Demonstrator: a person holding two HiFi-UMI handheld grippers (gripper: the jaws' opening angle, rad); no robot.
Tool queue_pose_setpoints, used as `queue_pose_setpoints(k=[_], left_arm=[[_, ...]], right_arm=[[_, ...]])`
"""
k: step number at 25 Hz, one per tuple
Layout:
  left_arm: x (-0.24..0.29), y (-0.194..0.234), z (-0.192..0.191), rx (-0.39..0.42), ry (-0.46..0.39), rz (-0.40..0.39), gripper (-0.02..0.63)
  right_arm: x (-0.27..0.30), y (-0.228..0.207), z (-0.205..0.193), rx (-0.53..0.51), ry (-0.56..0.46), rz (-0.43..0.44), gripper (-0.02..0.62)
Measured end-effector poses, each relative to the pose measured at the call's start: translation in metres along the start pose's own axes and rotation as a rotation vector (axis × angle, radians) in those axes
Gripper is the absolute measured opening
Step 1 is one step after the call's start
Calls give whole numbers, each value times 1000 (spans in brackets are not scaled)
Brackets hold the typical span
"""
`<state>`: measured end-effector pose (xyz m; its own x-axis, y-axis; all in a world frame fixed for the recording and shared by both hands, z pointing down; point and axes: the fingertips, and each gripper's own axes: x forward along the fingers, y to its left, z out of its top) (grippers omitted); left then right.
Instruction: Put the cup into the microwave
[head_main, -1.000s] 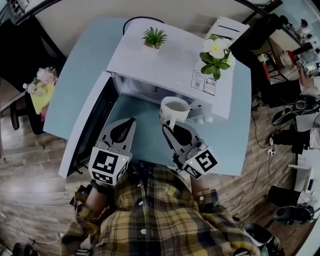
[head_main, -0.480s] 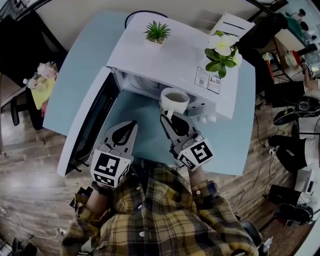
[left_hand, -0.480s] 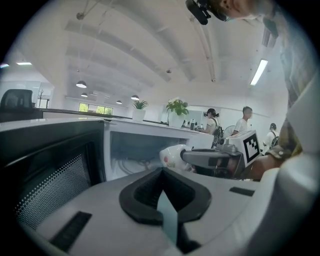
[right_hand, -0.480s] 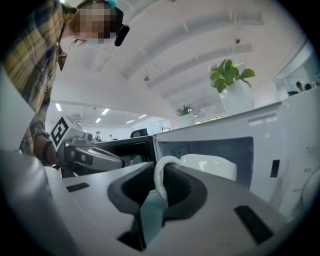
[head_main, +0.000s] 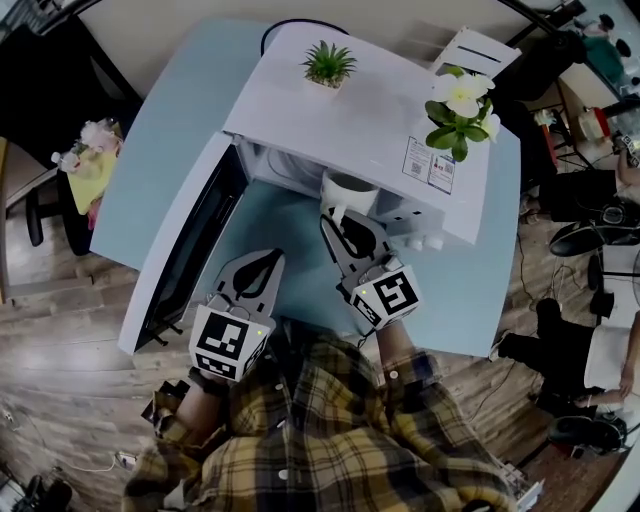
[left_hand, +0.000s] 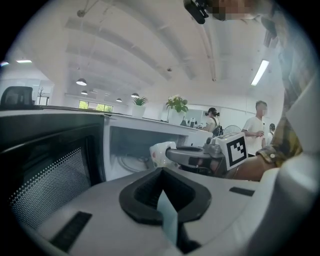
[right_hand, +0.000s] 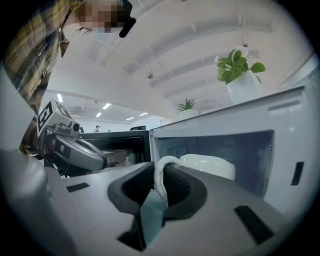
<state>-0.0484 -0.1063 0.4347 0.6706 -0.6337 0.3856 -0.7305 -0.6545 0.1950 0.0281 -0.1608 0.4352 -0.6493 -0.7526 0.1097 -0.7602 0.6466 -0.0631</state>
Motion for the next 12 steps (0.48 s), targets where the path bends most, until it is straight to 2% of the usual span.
queue_pose_setpoints(k=[12], left_arm=[[7, 4, -12, -19, 18, -9, -9]], right_arm=[[31, -11, -6, -81, -2, -17, 61]])
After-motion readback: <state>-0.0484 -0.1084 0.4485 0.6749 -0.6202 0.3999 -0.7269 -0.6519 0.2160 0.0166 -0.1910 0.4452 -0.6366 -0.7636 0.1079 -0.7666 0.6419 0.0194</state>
